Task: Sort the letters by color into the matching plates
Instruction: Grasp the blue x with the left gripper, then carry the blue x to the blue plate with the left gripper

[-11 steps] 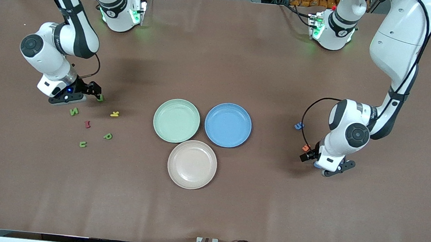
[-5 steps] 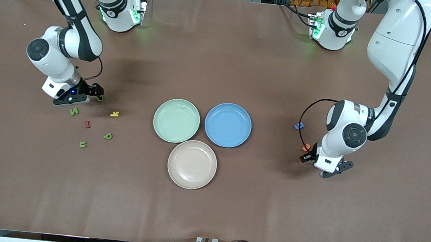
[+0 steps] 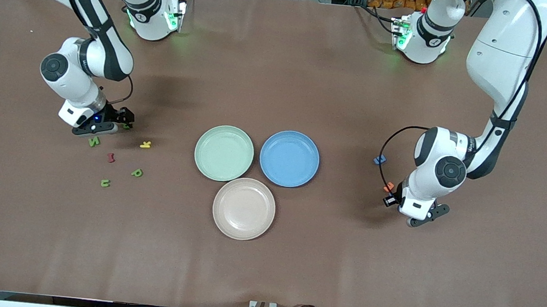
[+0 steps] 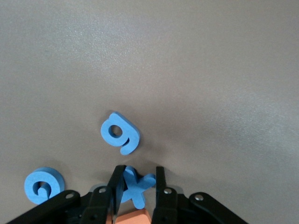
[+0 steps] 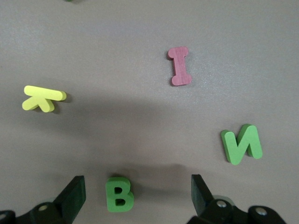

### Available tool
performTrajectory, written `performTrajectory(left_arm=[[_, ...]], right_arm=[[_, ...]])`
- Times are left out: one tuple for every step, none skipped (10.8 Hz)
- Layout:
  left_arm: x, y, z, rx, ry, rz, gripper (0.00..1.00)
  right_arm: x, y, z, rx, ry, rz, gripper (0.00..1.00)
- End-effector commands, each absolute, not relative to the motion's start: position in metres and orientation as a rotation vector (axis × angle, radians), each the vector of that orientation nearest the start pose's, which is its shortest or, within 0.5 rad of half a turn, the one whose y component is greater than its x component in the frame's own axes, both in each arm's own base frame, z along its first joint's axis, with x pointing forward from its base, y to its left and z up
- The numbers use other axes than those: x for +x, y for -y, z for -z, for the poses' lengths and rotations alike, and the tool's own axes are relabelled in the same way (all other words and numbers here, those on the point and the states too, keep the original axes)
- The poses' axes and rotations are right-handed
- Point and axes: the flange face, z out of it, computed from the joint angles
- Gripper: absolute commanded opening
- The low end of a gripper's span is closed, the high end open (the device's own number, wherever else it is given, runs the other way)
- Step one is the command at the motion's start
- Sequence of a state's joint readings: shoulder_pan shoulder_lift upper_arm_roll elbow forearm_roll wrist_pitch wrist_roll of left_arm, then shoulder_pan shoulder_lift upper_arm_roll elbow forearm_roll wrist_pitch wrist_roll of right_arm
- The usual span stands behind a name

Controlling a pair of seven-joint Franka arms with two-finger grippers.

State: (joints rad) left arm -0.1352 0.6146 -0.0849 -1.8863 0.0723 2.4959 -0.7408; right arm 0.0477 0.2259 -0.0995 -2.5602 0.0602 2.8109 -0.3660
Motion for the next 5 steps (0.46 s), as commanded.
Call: performTrajectory(left_arm=[[0.622,0.146,-0.192,-3.045,0.742,0.047,0.00],[0.620,0.157,-0.194,-3.053,0.716,0.051,0.00],[0.618,0.169,-0.196,-3.053,0.726,0.056,0.00],[0.616,0.180,-0.198,-3.050,0.750,0.062,0.00],[0.615,0.194,-0.201,-3.045,0.777,0.067,0.00]], right_arm=[[0.444,0.029,-0.181,-3.121,0.427,0.034,1.00],[0.443,0.029,-0.180,-3.121,0.420,0.032,1.00],[0.441,0.028,-0.177,-3.120,0.415,0.018,1.00],[0.439,0.027,-0.176,-3.119,0.415,0.011,1.00],[0.437,0.025,-0.174,-3.116,0.419,0.004,1.00]])
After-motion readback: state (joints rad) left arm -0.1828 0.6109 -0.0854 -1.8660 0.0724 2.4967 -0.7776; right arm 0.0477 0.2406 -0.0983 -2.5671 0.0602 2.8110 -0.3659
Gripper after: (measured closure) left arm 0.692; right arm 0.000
